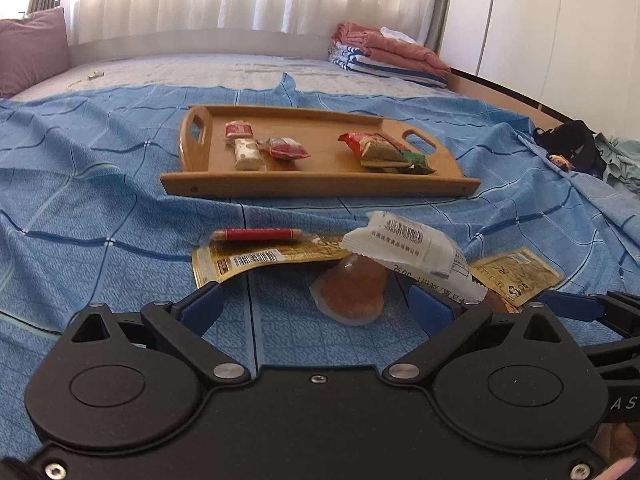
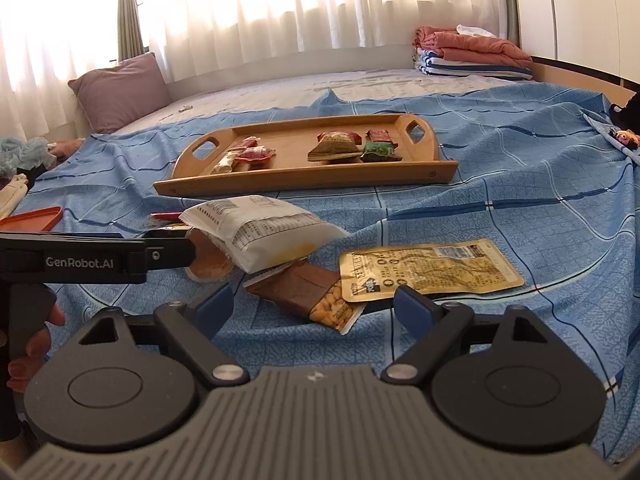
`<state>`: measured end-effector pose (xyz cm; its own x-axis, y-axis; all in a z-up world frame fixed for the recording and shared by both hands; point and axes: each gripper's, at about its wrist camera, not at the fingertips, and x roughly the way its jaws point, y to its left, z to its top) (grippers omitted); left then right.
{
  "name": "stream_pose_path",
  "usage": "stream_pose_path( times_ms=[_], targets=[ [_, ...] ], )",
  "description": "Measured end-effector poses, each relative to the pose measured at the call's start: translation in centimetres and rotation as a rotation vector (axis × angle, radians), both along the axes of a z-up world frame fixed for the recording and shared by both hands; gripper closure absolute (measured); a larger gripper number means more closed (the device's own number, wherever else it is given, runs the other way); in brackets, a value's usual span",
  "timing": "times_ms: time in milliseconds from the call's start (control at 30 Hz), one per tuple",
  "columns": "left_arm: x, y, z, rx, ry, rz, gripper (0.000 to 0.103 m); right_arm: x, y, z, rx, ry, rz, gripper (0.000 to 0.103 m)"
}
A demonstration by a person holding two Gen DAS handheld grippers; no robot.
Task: Organize snacks
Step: 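Move both grippers back to the snack pile, then grasp the clear jelly cup with the left gripper while the right gripper grasps the almond packet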
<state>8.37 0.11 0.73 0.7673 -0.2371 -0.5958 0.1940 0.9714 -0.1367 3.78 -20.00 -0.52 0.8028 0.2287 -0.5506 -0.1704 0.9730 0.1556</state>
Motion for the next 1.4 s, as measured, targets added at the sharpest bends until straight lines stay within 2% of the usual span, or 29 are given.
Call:
stream_pose_path(
  times_ms=[233,400,467,567,800,867,967,1067,1233,1300,1367,1400],
  targets=[
    [1.2,-0.9,-0.6,0.014,0.017,-0.025,0.017,0.1,0.9,-0.7,-0.02,0.019,0.011,0.016],
    [2.0,-1.6,-0.9,0.019,0.02,-0.038,0.031,0.5,1.0,-0.9,-0.007,0.022,-0.025,0.018],
    [2.3,-2.0,-0.9,0.023,0.021,-0.047,0.042,0.5,1.2,-0.9,-0.011,0.018,-0.042,0.018],
    [2.7,-2.7,-1.0,0.034,0.024,-0.068,0.053,0.7,1.3,-0.9,-0.005,0.015,-0.068,0.02],
    [3.1,-3.5,-1.2,0.049,0.02,-0.079,0.057,1.4,1.4,-0.8,0.036,0.02,-0.134,0.021],
    [3.1,-3.5,-1.2,0.051,0.022,-0.074,0.065,1.6,1.7,-0.8,0.024,0.017,-0.143,0.021],
    [3.3,-3.3,-1.2,0.035,0.026,-0.081,0.069,1.7,2.2,-0.9,-0.006,0.011,-0.157,0.022],
    [3.1,-3.4,-1.0,0.046,0.023,-0.083,0.069,1.7,2.9,-0.8,-0.058,-0.007,-0.154,0.023],
    [2.5,-3.0,-0.8,0.038,0.028,-0.079,0.069,1.7,2.8,-0.6,-0.058,-0.008,-0.167,0.033],
    [2.3,-2.7,-0.6,0.032,0.031,-0.073,0.069,1.5,2.9,-0.6,-0.084,-0.005,-0.179,0.053],
    [2.0,-2.5,-0.4,0.036,0.027,-0.07,0.07,1.4,2.7,-0.6,-0.093,0.013,-0.178,0.06],
    [1.9,-2.4,-0.4,0.04,0.025,-0.07,0.07,1.3,2.7,-0.7,-0.092,0.019,-0.177,0.059]
  ],
)
